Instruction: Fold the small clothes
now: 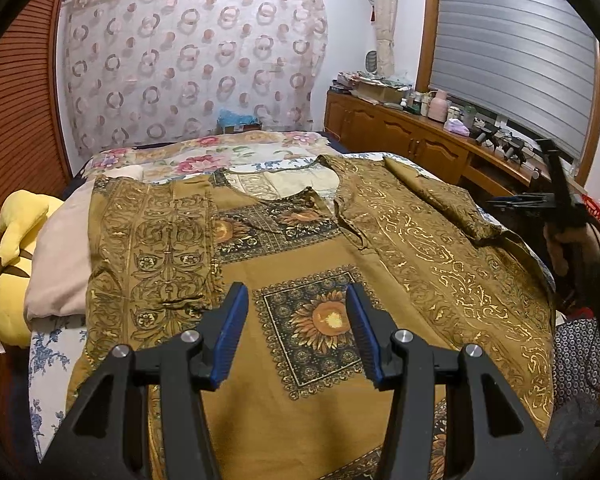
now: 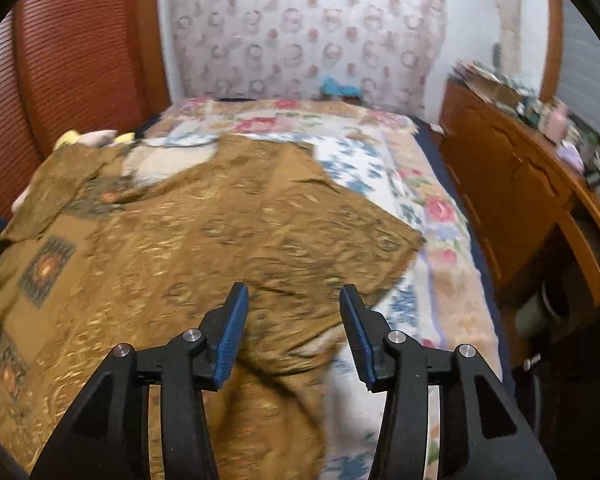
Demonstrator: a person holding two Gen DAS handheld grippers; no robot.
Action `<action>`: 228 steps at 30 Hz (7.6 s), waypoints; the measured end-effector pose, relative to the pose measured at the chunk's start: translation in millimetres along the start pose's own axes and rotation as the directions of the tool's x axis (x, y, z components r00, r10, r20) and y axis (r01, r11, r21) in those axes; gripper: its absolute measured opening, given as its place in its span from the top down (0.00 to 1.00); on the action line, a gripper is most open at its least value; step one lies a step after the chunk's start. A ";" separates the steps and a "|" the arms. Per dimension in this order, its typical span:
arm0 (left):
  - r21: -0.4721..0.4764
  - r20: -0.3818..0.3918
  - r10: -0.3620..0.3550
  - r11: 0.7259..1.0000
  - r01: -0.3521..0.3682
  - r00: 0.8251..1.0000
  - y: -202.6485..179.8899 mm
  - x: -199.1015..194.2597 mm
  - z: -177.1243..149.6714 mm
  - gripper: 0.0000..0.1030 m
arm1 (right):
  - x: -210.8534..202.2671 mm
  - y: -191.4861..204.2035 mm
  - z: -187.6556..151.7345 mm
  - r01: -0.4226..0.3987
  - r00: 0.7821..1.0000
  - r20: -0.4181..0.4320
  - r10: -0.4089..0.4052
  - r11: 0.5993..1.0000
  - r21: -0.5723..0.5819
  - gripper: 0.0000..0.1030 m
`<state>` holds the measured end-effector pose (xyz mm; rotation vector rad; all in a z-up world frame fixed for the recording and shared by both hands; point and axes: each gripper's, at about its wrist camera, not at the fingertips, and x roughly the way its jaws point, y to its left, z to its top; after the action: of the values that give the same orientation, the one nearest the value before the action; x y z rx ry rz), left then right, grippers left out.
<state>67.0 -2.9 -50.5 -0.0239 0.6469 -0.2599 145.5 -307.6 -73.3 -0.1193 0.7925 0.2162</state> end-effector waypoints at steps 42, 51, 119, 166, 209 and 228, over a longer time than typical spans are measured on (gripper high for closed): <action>-0.031 -0.009 0.019 0.999 -0.019 1.000 21.5 -0.9 -1.2 0.51 | 4.6 93.6 62.7 -0.076 0.992 0.083 0.096 0.973 -0.217 0.49; -0.024 -0.053 0.082 0.996 -0.084 0.995 62.2 21.3 20.2 0.51 | 69.3 40.0 61.3 -0.010 0.998 -0.068 0.000 0.989 -0.149 0.49; -0.115 0.113 0.129 0.987 -0.116 0.985 188.2 41.0 163.9 0.99 | 49.0 47.1 172.9 -0.146 0.973 0.145 0.181 0.963 -0.226 0.98; -0.088 0.103 0.077 0.994 -0.068 0.992 134.0 -66.1 -14.1 0.99 | -66.9 58.9 -15.2 -0.122 0.977 0.157 0.145 0.981 -0.148 0.98; -0.090 -0.003 0.138 0.986 -0.138 0.990 190.7 -21.2 14.2 0.45 | 17.7 32.4 54.5 -0.082 0.992 0.091 0.088 0.994 -0.069 0.41; -0.059 -0.241 0.113 0.990 -0.131 0.964 184.5 36.8 -15.9 0.45 | 70.8 48.0 39.0 -0.084 0.992 -0.109 0.068 0.986 -0.143 0.31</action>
<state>128.4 167.5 -104.0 -0.0242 0.8933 -0.1193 209.4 -243.2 -98.1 -0.2416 0.8854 0.3435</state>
